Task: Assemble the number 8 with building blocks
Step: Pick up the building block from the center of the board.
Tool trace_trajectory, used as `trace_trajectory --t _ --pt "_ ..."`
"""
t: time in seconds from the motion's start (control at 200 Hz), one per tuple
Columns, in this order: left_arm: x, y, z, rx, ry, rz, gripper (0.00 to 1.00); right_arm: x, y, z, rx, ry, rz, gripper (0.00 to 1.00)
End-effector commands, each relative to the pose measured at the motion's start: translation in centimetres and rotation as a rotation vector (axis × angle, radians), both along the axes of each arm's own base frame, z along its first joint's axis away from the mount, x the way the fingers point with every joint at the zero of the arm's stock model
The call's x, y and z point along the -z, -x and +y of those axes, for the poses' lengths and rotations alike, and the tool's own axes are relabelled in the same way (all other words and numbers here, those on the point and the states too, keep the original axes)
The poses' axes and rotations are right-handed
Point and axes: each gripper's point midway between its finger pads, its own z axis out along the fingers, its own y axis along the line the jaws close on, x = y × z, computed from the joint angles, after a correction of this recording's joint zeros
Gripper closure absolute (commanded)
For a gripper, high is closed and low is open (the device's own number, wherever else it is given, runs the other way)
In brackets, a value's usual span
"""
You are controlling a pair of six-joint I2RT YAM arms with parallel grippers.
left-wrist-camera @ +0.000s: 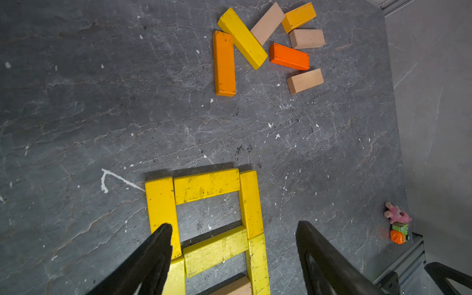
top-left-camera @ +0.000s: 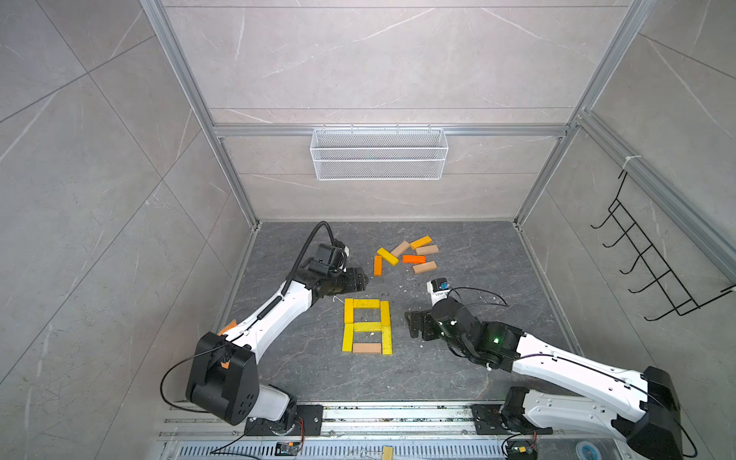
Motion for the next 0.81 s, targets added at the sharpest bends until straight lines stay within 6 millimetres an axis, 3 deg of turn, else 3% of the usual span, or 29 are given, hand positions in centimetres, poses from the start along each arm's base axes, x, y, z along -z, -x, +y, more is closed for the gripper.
trace_trajectory --t 0.0,0.29,0.384,0.544,0.724,0.744,0.804 --pt "-1.1 -2.0 -2.1 0.098 -0.016 -0.071 0.21 0.4 0.1 -1.8 0.024 0.053 -0.022 0.01" --pt "2.2 -7.9 -4.4 0.059 -0.171 0.01 0.24 0.9 0.8 -3.6 0.054 0.049 -0.039 0.01" --pt "4.1 -9.6 -5.0 0.063 -0.229 0.045 0.36 0.9 0.9 -4.0 0.066 0.041 -0.039 0.01" --pt "6.6 -12.6 -5.4 0.03 -0.31 0.074 0.38 0.9 1.2 -4.1 0.059 0.029 -0.037 0.02" --pt "8.1 -14.8 -6.3 0.004 -0.326 0.094 0.38 1.0 1.5 -4.5 0.06 0.02 -0.04 0.03" --pt "9.6 -14.9 -6.3 0.006 -0.34 0.117 0.38 1.2 1.5 -4.6 0.061 0.024 -0.039 0.03" --pt "10.4 -15.5 -6.6 0.008 -0.342 0.127 0.38 1.3 1.6 -4.6 0.062 0.023 -0.036 0.03"
